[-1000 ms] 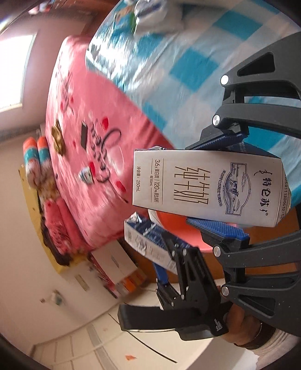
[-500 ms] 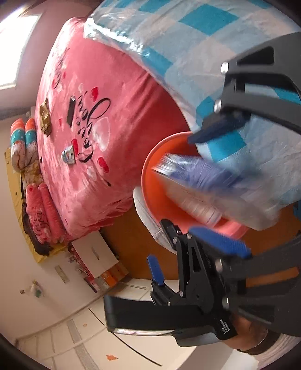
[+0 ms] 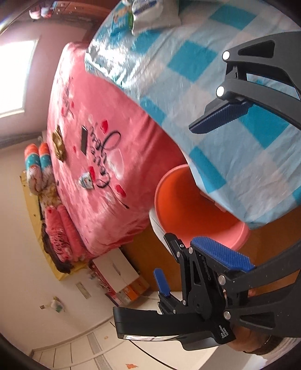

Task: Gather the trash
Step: 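Move both tools back toward the remaining trash on the table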

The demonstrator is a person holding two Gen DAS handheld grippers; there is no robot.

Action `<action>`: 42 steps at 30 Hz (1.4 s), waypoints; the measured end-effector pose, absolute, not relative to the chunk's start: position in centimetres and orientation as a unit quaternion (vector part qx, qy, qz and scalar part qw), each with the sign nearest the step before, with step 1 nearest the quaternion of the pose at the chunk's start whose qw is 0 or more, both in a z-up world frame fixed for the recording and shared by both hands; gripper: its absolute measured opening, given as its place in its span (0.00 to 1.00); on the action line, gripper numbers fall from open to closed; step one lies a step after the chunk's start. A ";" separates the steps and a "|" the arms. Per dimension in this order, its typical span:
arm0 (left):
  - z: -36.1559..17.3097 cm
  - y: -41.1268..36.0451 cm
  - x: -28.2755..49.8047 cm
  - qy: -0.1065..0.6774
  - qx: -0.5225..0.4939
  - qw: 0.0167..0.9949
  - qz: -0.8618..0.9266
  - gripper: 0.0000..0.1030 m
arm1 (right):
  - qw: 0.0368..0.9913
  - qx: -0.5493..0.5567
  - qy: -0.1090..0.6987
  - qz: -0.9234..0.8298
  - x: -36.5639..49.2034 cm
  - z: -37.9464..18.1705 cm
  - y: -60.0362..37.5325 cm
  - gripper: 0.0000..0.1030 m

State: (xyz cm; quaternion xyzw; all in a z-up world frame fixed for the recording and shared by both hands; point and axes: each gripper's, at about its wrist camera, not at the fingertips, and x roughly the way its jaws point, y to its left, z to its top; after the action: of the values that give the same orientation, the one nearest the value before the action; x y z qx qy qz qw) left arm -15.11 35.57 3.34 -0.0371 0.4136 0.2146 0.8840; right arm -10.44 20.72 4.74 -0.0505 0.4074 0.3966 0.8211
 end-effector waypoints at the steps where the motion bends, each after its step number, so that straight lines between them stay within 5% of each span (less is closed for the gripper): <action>1: 3.6 35.2 -15.1 0.412 -0.035 0.886 0.212 0.85 | 0.825 -0.050 0.404 0.392 -10.4 4.9 20.3 0.90; 42: 8.2 22.2 -12.9 0.389 0.047 0.916 0.087 0.88 | 0.890 0.082 0.363 0.262 -10.2 6.7 3.3 0.91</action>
State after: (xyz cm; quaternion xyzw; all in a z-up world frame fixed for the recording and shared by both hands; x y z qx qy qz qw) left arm -12.90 22.17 8.19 0.0475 0.3887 0.0873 0.9160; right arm -10.15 3.33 6.66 0.0825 0.3626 0.2624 0.8905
